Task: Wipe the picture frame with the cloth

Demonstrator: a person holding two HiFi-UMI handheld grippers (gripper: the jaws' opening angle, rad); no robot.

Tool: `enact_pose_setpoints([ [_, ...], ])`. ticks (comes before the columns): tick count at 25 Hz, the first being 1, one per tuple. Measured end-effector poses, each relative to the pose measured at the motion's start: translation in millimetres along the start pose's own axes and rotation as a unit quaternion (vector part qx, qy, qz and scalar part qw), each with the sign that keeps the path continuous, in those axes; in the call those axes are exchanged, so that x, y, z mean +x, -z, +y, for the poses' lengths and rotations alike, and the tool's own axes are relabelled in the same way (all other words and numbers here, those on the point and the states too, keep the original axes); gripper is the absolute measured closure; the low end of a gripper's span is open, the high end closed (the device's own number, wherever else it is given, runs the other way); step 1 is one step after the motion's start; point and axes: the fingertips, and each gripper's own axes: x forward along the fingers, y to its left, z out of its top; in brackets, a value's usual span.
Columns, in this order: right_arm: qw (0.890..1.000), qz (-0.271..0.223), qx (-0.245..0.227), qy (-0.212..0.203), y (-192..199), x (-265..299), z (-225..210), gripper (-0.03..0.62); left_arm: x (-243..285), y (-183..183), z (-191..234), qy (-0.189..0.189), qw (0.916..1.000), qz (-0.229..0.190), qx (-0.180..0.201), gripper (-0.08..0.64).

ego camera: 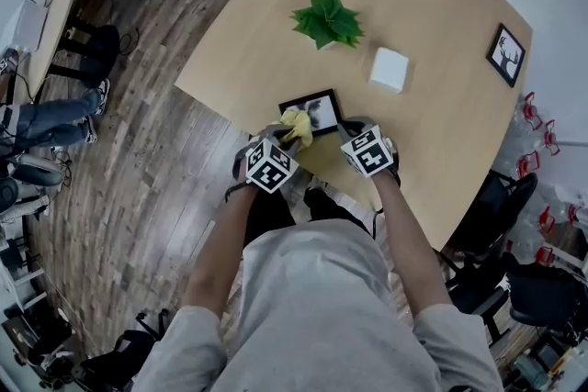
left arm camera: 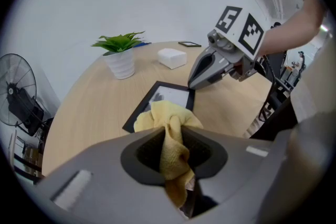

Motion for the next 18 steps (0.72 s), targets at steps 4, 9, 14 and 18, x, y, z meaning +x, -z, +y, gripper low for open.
enact_pose_setpoints([
  [4,1.000,0.000,-0.001,0.003,1.7,0.6,-2.1,0.591,-8.5,17.0,10.3,-0.020,0.9994,0.005,-0.028,0.430],
  [9,1.000,-0.004,0.000,0.011,0.9,2.9,-1.6,0.591,-17.9,43.9,19.7,-0.030,0.9984,0.024,-0.041,0.430],
  [14,1.000,-0.005,0.011,0.029,1.4,-1.6,-1.0,0.591,-29.2,50.5,16.6,-0.035,0.9978,0.017,-0.054,0.430],
  [18,0.996,-0.057,0.050,0.056,-8.0,-24.3,5.2,0.591,-47.3,54.2,14.9,-0.046,0.9963,-0.002,-0.073,0.430],
])
